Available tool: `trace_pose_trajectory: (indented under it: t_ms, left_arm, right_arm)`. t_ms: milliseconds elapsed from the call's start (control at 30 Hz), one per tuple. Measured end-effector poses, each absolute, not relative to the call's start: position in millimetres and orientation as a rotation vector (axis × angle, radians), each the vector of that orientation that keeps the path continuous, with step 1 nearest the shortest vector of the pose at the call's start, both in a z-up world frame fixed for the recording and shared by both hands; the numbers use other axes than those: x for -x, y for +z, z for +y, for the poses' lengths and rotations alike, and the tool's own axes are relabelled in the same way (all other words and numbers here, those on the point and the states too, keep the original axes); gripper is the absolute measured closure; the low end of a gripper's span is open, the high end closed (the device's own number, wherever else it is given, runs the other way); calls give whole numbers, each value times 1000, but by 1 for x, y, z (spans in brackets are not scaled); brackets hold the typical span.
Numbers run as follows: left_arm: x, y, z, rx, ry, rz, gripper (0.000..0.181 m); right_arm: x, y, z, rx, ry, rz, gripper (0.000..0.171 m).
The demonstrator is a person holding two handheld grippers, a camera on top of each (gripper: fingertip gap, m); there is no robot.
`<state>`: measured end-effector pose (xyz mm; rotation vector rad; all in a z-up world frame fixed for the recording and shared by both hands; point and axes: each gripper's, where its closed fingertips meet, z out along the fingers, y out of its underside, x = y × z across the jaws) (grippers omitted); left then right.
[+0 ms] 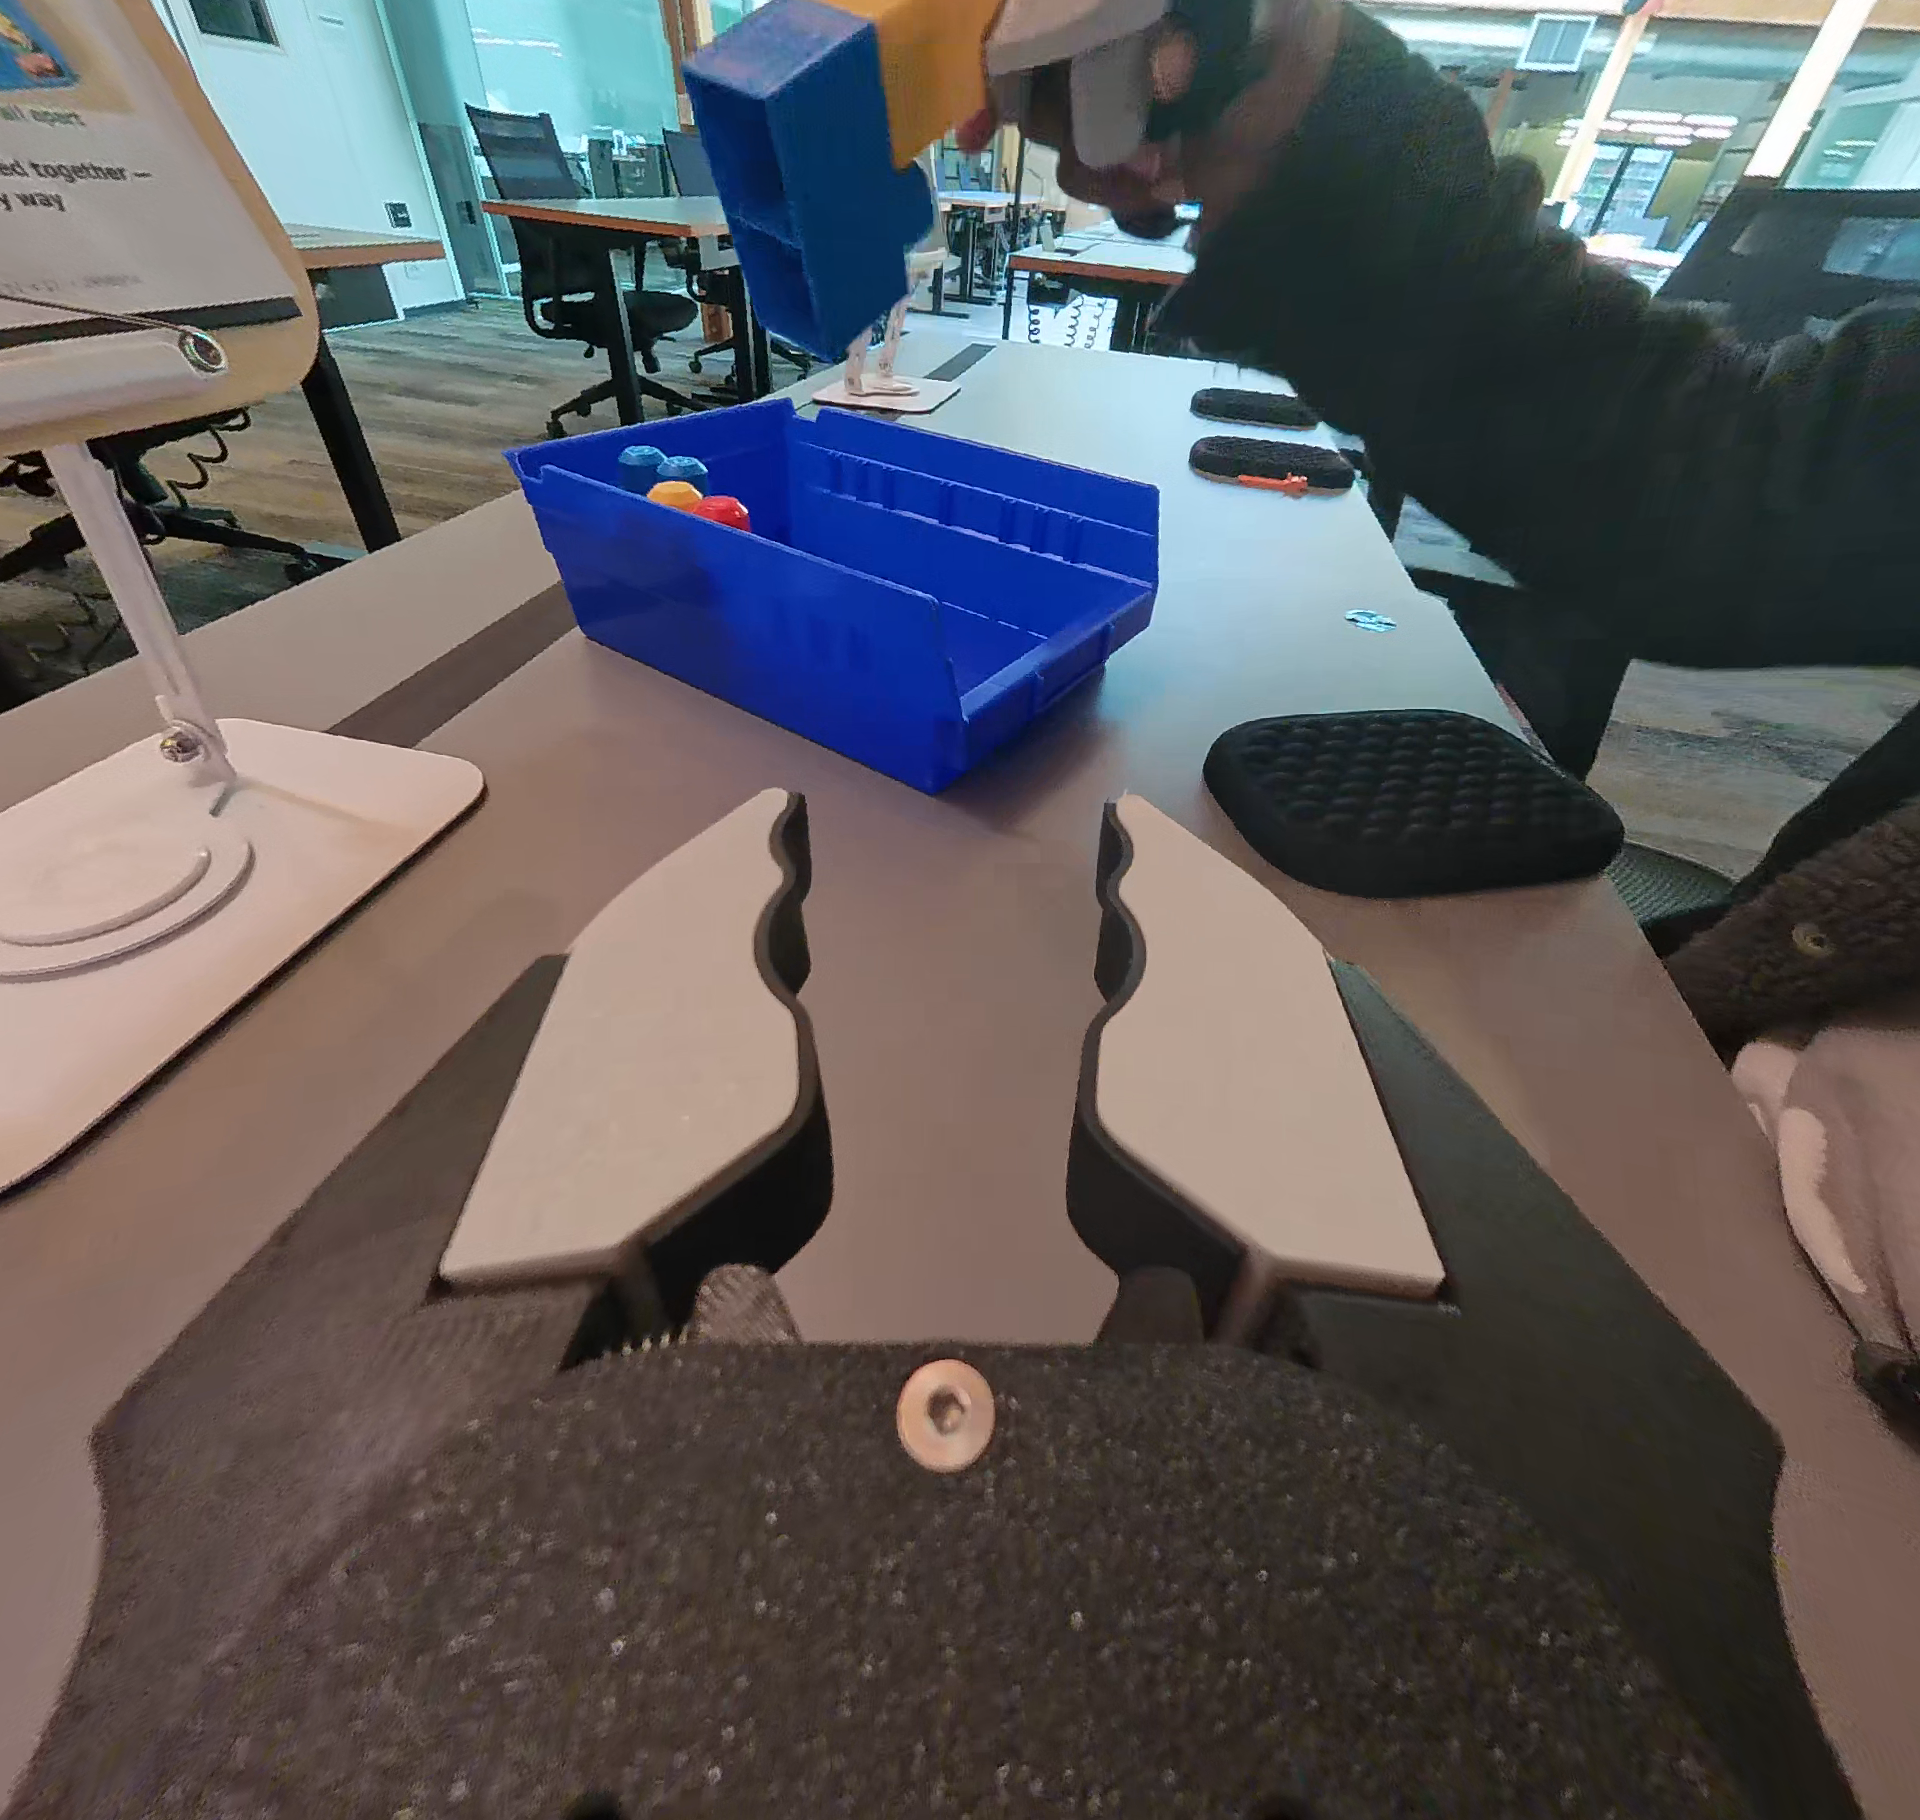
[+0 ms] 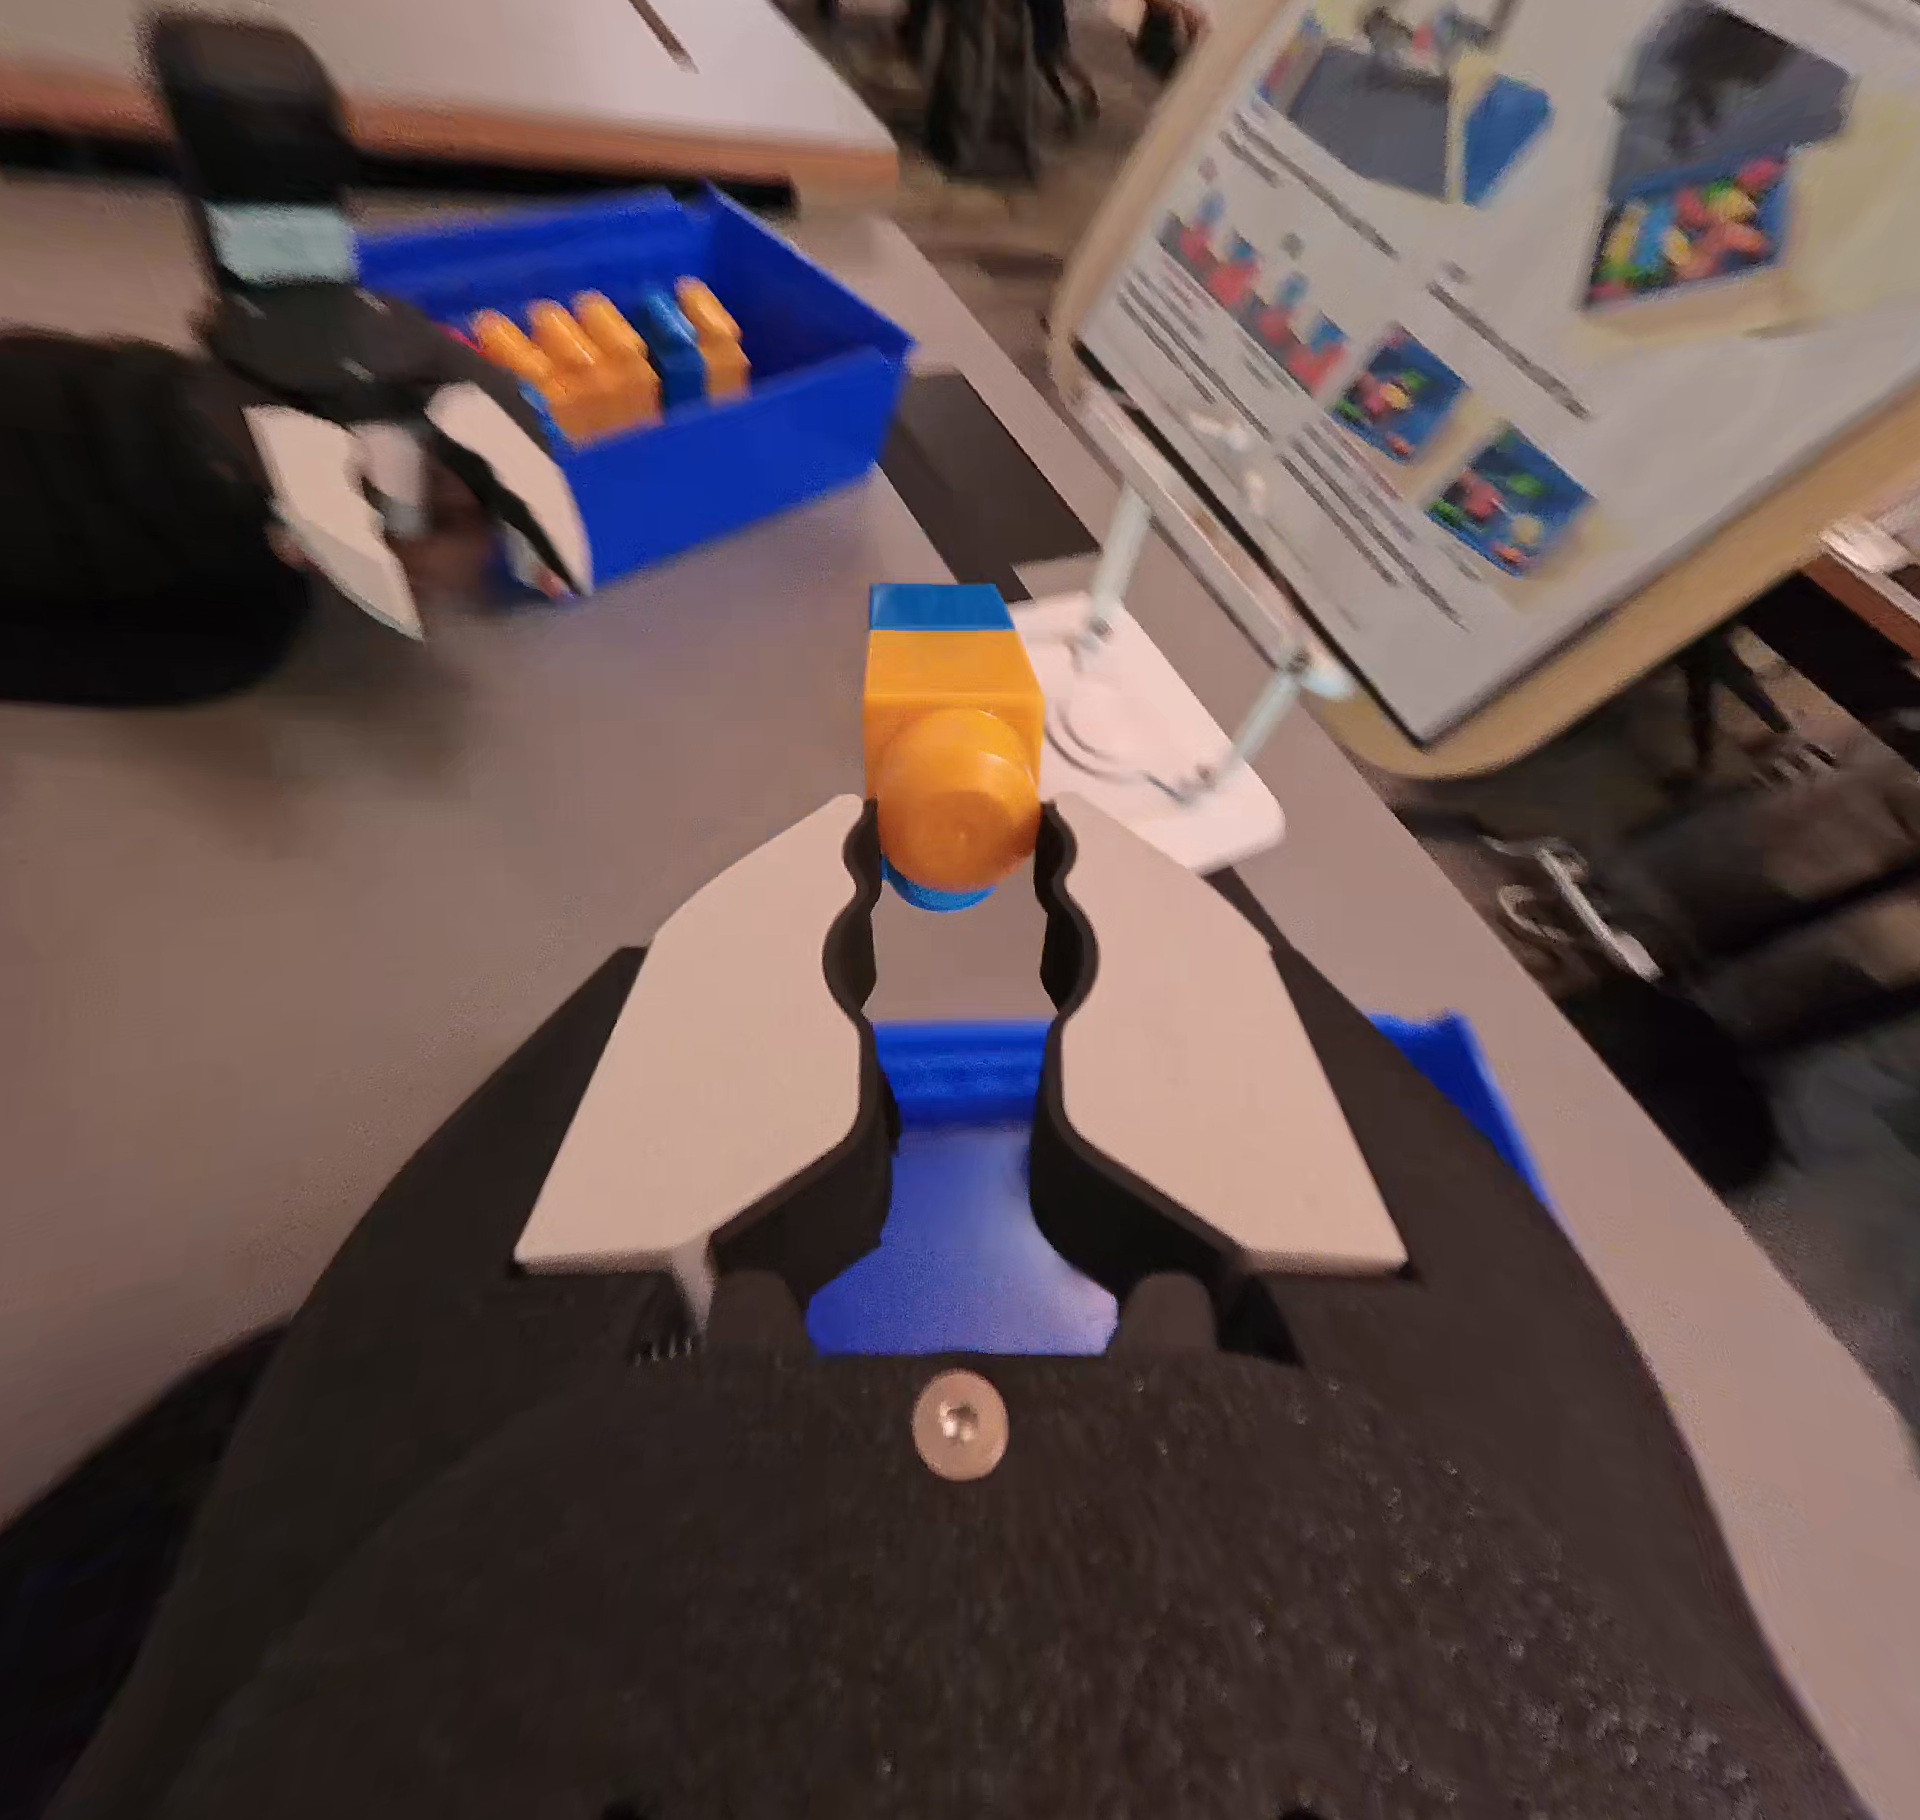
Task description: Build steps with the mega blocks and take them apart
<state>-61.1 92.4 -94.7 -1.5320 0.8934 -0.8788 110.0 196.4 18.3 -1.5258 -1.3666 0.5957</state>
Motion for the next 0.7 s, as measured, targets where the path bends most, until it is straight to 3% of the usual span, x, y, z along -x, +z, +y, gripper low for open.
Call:
trace_pose_trajectory:
  t_ms: [267, 700]
  left_arm:
    - [62, -96, 93, 1533, -859, 897, 131]
    - [57, -106, 92, 1557, -829, 945, 133]
  right_arm:
    - [-171, -14, 252, 1871, 323, -1513, 143]
    - [-198, -116, 244, 2260, 152, -1831, 143]
